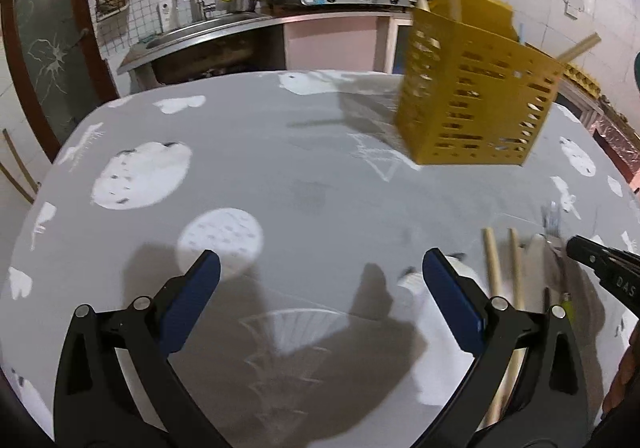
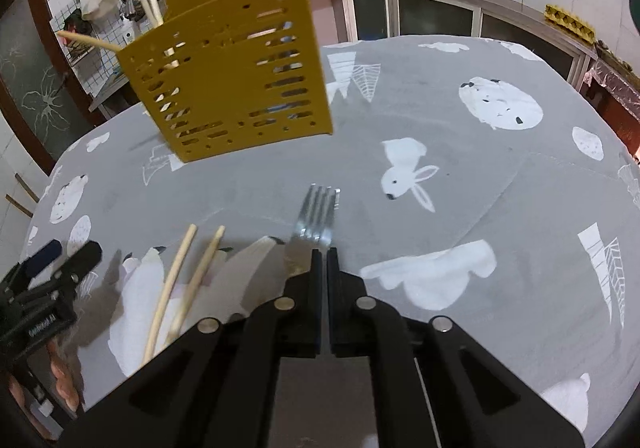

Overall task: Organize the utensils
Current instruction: 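Grasp the green-handled fork with the right tool while the left tool grasps a chopstick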

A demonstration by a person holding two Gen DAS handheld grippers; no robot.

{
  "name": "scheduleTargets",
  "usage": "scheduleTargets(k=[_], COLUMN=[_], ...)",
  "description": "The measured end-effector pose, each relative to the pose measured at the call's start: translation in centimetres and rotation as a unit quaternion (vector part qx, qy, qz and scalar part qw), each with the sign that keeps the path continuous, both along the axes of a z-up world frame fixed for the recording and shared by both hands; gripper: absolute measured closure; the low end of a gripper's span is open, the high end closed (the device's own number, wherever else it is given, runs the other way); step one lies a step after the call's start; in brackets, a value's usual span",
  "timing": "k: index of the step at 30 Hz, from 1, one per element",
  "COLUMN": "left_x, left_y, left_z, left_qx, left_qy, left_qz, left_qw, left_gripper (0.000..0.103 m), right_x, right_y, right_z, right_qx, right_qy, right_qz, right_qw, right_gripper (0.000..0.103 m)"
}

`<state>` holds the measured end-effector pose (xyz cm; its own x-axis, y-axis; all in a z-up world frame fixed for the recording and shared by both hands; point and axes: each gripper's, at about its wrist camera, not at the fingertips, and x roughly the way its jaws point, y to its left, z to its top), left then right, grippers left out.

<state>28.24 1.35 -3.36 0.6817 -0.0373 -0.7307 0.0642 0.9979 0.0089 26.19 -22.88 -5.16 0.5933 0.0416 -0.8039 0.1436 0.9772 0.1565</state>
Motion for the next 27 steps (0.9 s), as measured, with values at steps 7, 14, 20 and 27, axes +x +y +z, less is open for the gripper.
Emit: scheduleTargets(k=[7, 14, 20, 27], left_x=[0.6, 0.6, 0.2, -0.1], left_y=[2.9, 3.4, 1.4, -2.5], left_z=[-0.6, -1.1, -0.8, -0.8], left_qx=[-0.004, -0.016, -0.022, -0.024], left_qy=[0.012, 0.02, 0.017, 0.019], left_qz=[0.015, 0.016, -0.003, -0.036], left_qw=[0.9998, 0.9996, 0.9996, 0.9989], left_gripper=[0.005, 0.005, 0.005, 0.005], right_x=[-0.2, 0.7, 0.4, -0.5], right_y=[1.4, 2.5, 2.7, -1.0], right_z=[0.0, -0.6, -0.2, 0.0], right_qx=[-0.01, -0.034, -0.046, -0.052], right_qy=[0.007, 0.034, 0.021, 0.022], right_qz=[-0.003, -0.014, 0.006, 0.014], right_qw=[1.0, 0.999, 0.999, 0.998], right_gripper=[0.058, 0.084, 0.096, 0.1])
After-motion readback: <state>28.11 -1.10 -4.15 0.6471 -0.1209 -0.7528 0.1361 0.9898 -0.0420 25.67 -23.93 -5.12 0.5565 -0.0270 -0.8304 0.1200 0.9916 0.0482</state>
